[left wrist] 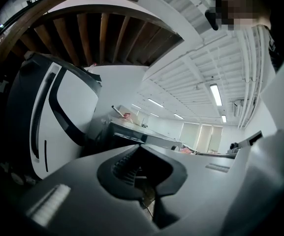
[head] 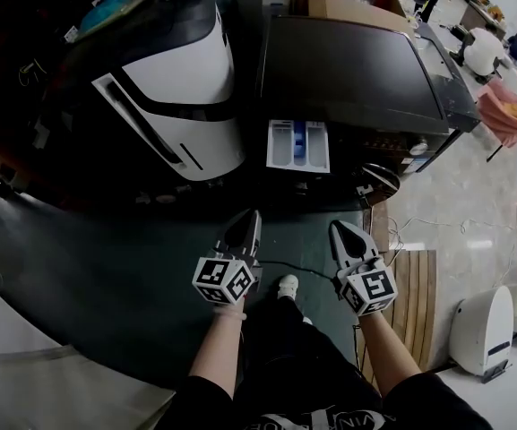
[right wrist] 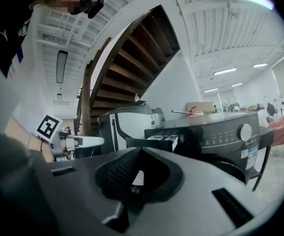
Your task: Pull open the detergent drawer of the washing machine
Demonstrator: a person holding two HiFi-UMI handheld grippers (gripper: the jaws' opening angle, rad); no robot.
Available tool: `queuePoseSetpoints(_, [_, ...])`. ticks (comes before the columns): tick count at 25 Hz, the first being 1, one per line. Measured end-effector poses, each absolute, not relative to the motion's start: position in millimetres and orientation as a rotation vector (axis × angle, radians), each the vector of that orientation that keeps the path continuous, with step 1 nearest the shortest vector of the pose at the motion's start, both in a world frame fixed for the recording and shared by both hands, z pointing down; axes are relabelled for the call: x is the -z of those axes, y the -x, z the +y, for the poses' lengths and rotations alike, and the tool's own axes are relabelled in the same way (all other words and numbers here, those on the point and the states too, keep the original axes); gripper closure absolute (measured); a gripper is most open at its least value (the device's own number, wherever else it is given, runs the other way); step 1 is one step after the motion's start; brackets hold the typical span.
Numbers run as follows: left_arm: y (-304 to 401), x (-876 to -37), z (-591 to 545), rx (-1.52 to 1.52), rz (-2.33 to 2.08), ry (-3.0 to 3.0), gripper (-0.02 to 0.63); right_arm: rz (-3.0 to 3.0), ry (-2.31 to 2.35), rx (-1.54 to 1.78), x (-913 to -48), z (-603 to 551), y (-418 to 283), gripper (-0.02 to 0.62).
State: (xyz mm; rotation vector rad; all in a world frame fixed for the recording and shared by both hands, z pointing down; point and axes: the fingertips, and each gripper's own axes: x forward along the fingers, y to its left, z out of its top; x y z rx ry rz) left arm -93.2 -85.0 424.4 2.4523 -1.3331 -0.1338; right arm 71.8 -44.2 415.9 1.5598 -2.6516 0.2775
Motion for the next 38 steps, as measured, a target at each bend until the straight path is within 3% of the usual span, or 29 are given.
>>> queuePoseSetpoints(38, [132,-299,-3,0.063,-1.581,-2.59,0.598,-2.754,-1.532,-0.109,-302,13,-60,0.583])
